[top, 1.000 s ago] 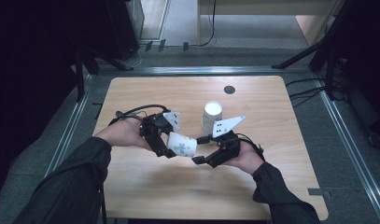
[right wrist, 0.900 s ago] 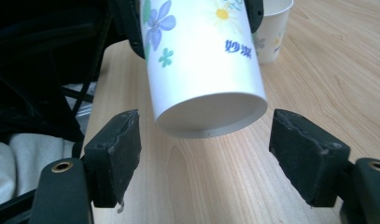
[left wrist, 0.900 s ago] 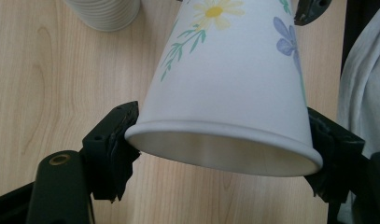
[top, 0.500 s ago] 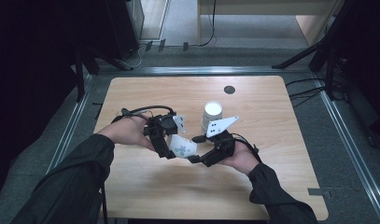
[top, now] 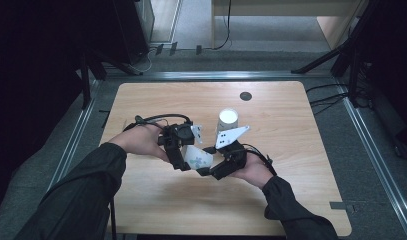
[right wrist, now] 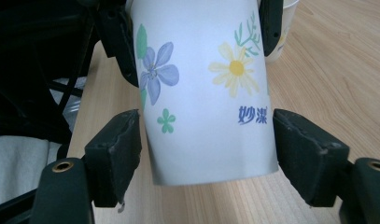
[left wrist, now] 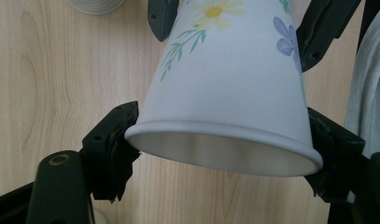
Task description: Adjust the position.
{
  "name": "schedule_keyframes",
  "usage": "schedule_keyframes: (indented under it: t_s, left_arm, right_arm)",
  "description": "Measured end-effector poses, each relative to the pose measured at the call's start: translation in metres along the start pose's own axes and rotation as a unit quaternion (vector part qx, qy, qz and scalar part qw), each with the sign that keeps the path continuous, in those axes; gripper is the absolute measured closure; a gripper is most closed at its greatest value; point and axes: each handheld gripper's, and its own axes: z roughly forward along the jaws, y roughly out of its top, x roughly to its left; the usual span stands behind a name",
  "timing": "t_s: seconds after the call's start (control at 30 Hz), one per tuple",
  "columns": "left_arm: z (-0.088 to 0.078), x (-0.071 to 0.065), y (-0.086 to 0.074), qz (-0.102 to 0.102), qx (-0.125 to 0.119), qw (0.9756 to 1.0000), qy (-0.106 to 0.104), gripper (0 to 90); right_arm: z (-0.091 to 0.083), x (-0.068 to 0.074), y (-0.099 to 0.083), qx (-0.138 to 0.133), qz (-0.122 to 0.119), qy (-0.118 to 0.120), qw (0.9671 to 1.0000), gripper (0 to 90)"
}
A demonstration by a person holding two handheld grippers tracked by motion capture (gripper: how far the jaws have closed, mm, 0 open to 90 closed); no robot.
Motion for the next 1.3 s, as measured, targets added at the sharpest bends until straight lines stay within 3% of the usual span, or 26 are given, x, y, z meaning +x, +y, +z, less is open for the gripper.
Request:
schedule_keyframes:
  t_s: [0.2, 0.83, 1.07, 1.3]
  left_arm:
    - [-0.001, 0.001, 0.0, -0.006, -0.011, 0.9999, -0.007, 22.0]
    - [-0.003, -0.001, -0.003, 0.002, -0.025, 0.9996, -0.009, 21.2]
    - [-0.007, 0.001, -0.007, -0.009, -0.049, 0.9987, -0.008, 17.0]
    - [-0.008, 0.002, -0.02, -0.039, -0.094, 0.9948, -0.01, 14.5]
  right_arm:
    - [0.0, 0.0, 0.0, -0.001, -0.001, 0.003, 1.0, 31.6]
    - [-0.002, 0.003, 0.002, 0.004, -0.021, 0.003, 0.9998, 34.7]
    - [-0.005, 0.003, 0.002, 0.004, -0.024, 0.0, 0.9997, 34.7]
    - [-0.011, 0.001, 0.001, -0.006, -0.022, 0.001, 0.9997, 34.6]
